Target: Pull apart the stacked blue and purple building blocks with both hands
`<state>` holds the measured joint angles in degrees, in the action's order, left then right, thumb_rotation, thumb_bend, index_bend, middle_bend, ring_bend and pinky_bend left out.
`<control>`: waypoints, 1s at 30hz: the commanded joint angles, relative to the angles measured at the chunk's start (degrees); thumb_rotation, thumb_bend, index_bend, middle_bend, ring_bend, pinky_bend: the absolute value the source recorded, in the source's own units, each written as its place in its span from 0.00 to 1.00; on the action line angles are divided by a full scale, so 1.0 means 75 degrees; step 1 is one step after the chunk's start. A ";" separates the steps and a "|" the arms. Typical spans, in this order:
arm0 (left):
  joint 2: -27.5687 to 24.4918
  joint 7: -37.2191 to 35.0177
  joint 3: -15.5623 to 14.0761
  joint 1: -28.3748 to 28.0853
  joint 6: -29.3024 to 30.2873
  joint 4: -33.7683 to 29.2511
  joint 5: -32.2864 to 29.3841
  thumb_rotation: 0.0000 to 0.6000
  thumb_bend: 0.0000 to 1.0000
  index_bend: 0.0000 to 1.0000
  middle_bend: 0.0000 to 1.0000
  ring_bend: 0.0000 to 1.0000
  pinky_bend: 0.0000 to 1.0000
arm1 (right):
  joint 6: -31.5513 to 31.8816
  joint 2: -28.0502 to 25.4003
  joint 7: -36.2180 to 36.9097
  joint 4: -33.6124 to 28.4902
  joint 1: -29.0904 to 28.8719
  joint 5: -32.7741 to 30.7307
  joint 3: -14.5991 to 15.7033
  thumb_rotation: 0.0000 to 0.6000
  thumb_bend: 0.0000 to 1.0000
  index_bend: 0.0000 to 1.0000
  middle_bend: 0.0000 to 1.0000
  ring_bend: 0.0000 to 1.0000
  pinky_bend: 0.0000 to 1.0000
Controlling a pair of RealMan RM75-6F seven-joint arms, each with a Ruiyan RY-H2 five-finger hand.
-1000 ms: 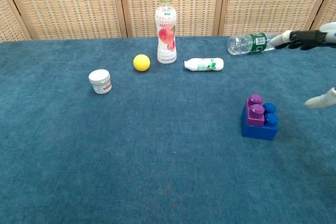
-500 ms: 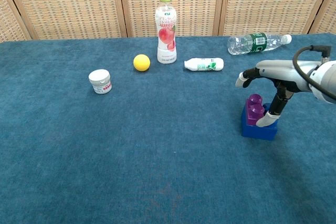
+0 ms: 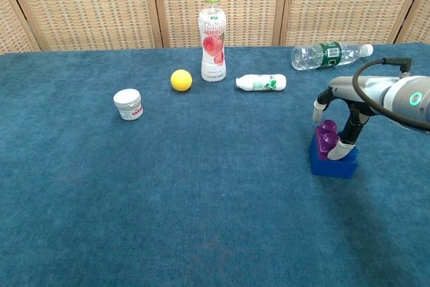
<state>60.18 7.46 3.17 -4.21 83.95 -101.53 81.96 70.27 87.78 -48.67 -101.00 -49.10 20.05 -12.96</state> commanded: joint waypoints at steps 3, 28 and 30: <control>0.0015 0.0016 -0.0008 0.0001 0.0010 0.0004 -0.0004 1.00 0.00 0.00 0.00 0.00 0.00 | 0.0084 0.0003 -0.0030 -0.0043 -0.0034 -0.0098 -0.0002 1.00 0.00 0.31 0.15 0.00 0.00; 0.0049 0.0072 -0.0039 -0.0058 -0.0082 0.0024 -0.0053 1.00 0.00 0.00 0.00 0.00 0.00 | -0.0108 -0.0136 0.0482 -0.0097 0.0050 0.0359 0.0021 1.00 0.26 0.61 0.25 0.00 0.00; 0.0067 0.0071 -0.0023 -0.0108 -0.0159 0.0050 -0.0077 1.00 0.00 0.00 0.00 0.00 0.00 | -0.0217 -0.0303 0.0778 -0.0287 0.0126 0.0610 -0.0069 1.00 0.27 0.61 0.25 0.00 0.00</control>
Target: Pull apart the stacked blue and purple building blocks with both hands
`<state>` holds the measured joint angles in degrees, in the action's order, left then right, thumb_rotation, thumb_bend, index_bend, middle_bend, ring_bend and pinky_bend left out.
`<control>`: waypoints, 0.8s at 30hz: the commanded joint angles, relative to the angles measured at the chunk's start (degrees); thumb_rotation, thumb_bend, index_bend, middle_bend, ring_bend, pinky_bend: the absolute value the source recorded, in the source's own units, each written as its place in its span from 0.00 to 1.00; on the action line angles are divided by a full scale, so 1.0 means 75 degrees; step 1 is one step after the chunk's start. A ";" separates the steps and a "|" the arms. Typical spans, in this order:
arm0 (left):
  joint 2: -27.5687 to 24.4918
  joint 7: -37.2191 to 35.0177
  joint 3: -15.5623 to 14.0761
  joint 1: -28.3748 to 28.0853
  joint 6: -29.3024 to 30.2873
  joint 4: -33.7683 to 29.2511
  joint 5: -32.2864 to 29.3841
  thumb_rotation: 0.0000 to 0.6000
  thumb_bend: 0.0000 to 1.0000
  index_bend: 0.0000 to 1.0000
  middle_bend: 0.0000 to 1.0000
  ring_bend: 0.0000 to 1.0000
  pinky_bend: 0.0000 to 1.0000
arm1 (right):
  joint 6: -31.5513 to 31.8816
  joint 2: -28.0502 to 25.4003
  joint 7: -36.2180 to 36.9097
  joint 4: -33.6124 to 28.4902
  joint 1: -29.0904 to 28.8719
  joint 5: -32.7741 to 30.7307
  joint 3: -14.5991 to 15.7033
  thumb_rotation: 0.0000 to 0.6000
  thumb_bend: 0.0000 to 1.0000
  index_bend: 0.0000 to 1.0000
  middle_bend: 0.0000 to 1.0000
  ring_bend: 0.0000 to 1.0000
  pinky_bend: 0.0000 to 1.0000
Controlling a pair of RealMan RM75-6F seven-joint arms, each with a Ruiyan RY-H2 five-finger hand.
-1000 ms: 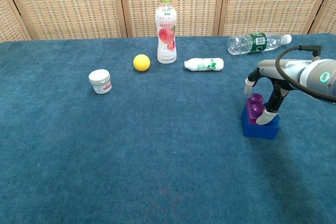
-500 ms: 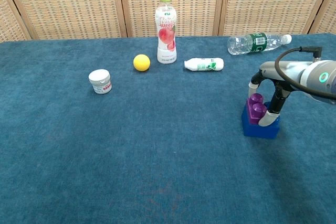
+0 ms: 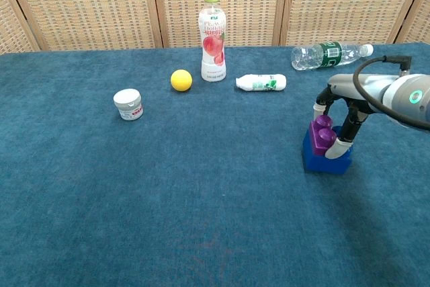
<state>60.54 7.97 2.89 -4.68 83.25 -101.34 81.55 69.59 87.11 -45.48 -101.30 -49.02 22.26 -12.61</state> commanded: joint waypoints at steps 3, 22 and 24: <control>0.0051 -0.0046 0.0068 -0.0166 -0.0214 0.0099 -0.0041 1.00 0.00 0.00 0.00 0.00 0.00 | -0.0317 -0.0403 0.0790 -0.0397 0.0227 0.0732 -0.0197 1.00 0.28 0.61 0.25 0.00 0.00; 0.0542 -0.2913 0.1237 -0.2967 -0.2603 0.0911 0.0757 1.00 0.00 0.00 0.00 0.00 0.00 | -0.2644 -0.0685 0.5965 0.0681 0.0567 0.4228 -0.1241 1.00 0.29 0.65 0.30 0.00 0.00; 0.0624 -0.3053 0.1287 -0.3181 -0.2836 0.0962 0.0689 1.00 0.00 0.00 0.00 0.00 0.00 | -0.2681 -0.0605 0.6183 0.0762 0.0534 0.4203 -0.1318 1.00 0.29 0.65 0.30 0.00 0.00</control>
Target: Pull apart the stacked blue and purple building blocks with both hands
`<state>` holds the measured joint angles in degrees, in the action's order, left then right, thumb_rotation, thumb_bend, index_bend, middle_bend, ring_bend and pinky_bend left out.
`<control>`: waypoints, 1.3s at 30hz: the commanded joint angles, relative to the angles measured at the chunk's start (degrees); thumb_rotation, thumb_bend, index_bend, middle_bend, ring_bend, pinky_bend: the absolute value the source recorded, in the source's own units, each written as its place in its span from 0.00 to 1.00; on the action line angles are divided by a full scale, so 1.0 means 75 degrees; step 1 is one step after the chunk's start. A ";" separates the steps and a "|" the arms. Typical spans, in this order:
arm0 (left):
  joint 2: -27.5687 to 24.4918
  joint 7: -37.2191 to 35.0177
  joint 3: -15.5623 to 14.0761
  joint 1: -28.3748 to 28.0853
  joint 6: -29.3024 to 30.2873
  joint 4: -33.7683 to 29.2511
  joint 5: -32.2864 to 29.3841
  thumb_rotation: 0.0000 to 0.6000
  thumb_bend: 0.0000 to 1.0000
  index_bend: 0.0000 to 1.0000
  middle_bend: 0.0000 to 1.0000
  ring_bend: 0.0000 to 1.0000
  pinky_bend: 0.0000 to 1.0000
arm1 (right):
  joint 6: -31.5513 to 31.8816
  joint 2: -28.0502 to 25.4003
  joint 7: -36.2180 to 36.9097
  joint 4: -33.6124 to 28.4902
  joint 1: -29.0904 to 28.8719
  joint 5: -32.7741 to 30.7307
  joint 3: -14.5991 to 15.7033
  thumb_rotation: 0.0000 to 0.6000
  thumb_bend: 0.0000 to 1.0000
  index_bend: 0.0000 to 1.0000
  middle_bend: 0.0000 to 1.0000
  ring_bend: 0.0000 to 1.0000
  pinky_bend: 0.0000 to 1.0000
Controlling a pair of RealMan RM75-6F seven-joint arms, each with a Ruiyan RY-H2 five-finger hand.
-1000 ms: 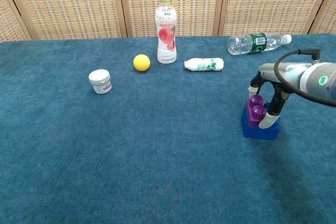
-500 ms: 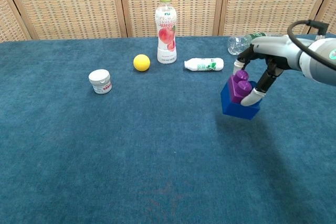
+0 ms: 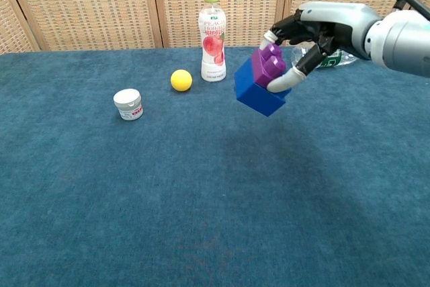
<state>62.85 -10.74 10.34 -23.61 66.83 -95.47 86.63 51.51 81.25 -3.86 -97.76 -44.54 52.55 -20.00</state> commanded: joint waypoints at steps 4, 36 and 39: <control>0.0558 -0.0677 0.0440 -0.1067 -0.1032 0.0196 -0.0229 1.00 0.00 0.00 0.00 0.00 0.00 | -0.0284 0.0357 0.1047 0.0405 -0.0134 -0.0032 -0.0540 1.00 0.29 0.65 0.30 0.00 0.00; 0.2364 0.3032 0.1232 -0.3509 -0.1751 -0.0336 -0.4413 1.00 0.00 0.05 0.22 0.13 0.07 | 0.0157 0.1111 0.1369 0.0378 -0.0743 -0.1398 -0.1065 1.00 0.29 0.67 0.31 0.00 0.00; 0.2391 0.3448 0.1179 -0.3670 -0.1698 -0.0507 -0.4814 1.00 0.00 0.05 0.23 0.14 0.07 | 0.0186 0.1069 0.1375 0.0283 -0.0757 -0.1518 -0.1137 1.00 0.29 0.67 0.31 0.00 0.00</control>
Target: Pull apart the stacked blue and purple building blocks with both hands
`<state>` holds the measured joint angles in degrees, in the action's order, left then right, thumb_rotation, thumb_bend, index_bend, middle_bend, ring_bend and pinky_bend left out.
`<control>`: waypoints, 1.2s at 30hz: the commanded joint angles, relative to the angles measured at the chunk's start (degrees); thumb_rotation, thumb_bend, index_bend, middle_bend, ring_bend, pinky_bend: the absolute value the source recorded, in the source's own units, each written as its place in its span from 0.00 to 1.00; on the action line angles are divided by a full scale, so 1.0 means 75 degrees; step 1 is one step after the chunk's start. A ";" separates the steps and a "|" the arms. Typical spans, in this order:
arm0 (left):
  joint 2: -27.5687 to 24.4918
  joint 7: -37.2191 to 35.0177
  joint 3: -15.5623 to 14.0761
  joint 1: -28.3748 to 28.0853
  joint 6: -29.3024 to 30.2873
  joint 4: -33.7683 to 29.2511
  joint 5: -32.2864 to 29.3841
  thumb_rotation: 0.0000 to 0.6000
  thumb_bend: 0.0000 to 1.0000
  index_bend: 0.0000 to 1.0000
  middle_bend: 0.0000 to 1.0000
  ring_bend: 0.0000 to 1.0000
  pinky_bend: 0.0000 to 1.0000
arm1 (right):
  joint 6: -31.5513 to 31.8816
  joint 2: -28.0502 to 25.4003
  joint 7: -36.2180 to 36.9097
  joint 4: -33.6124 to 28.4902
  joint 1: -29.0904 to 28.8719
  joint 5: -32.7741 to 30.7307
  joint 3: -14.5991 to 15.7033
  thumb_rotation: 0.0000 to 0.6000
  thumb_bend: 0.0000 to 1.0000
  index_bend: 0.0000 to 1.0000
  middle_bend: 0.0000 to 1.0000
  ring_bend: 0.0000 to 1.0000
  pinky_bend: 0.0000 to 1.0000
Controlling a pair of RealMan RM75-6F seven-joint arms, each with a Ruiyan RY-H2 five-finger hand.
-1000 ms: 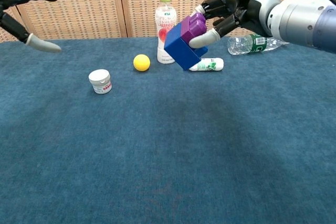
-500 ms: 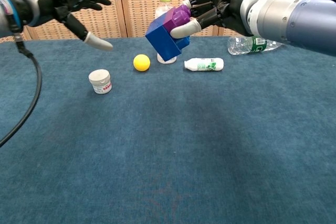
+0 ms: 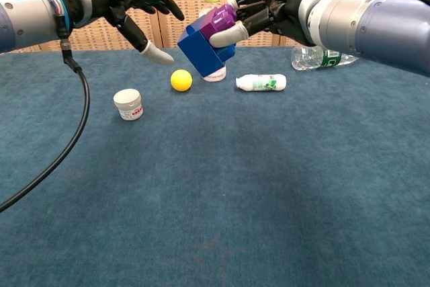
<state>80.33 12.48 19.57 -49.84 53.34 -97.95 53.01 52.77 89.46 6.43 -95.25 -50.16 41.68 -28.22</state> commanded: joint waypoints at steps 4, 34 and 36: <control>0.0152 0.0481 -0.0021 -0.0317 0.0130 -0.0288 -0.0707 1.00 0.00 0.12 0.24 0.15 0.07 | 0.0036 -0.0066 0.0020 -0.0145 -0.0027 -0.0245 -0.0116 1.00 0.29 0.68 0.32 0.00 0.00; 0.0923 0.2055 0.0142 -0.1072 0.1586 -0.0401 -0.1635 1.00 0.09 0.44 0.43 0.28 0.16 | -0.0009 -0.0168 0.0090 -0.0295 -0.0102 -0.0693 -0.0177 1.00 0.29 0.68 0.32 0.00 0.00; 0.0991 0.2157 0.0130 -0.1091 0.1735 -0.0405 -0.1599 1.00 0.10 0.46 0.44 0.29 0.17 | -0.0009 -0.0174 0.0091 -0.0297 -0.0107 -0.0710 -0.0178 1.00 0.29 0.68 0.32 0.00 0.00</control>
<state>87.39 28.14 20.53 -57.87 65.71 -100.97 40.87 52.70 88.16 7.11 -97.48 -50.96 36.36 -29.55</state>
